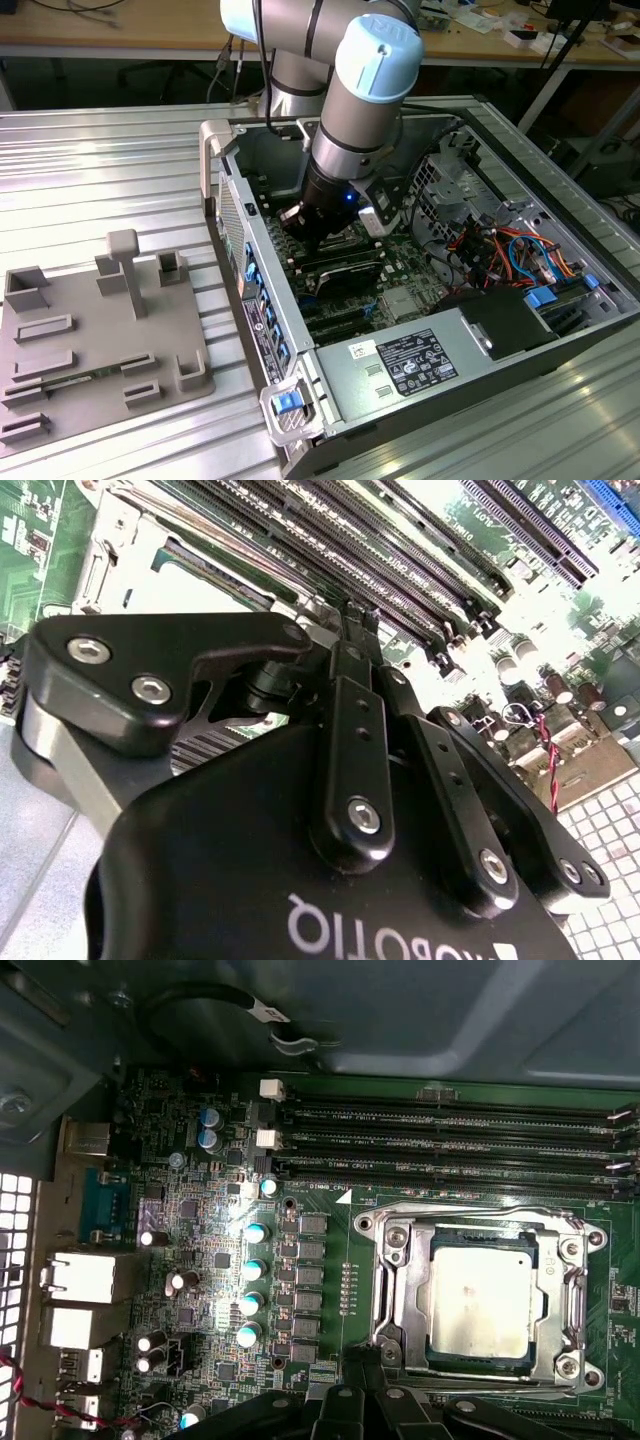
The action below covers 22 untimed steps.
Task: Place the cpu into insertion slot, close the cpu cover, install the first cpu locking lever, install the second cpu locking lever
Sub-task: 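Install the second cpu locking lever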
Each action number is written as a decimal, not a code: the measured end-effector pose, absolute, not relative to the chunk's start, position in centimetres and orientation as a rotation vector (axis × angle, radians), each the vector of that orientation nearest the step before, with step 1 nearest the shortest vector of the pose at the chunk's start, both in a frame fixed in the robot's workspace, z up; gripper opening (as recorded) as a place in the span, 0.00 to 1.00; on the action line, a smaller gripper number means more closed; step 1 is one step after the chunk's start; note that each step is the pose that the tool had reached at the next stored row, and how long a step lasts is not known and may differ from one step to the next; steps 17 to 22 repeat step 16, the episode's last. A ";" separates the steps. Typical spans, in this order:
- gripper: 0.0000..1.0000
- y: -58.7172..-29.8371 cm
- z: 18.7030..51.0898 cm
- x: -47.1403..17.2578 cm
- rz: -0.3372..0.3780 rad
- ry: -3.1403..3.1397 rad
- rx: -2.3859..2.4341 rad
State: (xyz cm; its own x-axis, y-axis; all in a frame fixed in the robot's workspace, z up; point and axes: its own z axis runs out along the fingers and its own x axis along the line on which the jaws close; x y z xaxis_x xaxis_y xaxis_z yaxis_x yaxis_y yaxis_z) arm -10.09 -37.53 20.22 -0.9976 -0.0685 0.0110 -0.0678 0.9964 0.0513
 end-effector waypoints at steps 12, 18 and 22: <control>0.11 -37.5 22.4 -10.1 -0.076 -3.126 0.107; 0.11 -37.4 22.4 -10.1 -0.076 -3.126 0.107; 0.11 -37.4 22.4 -10.1 -0.076 -3.126 0.107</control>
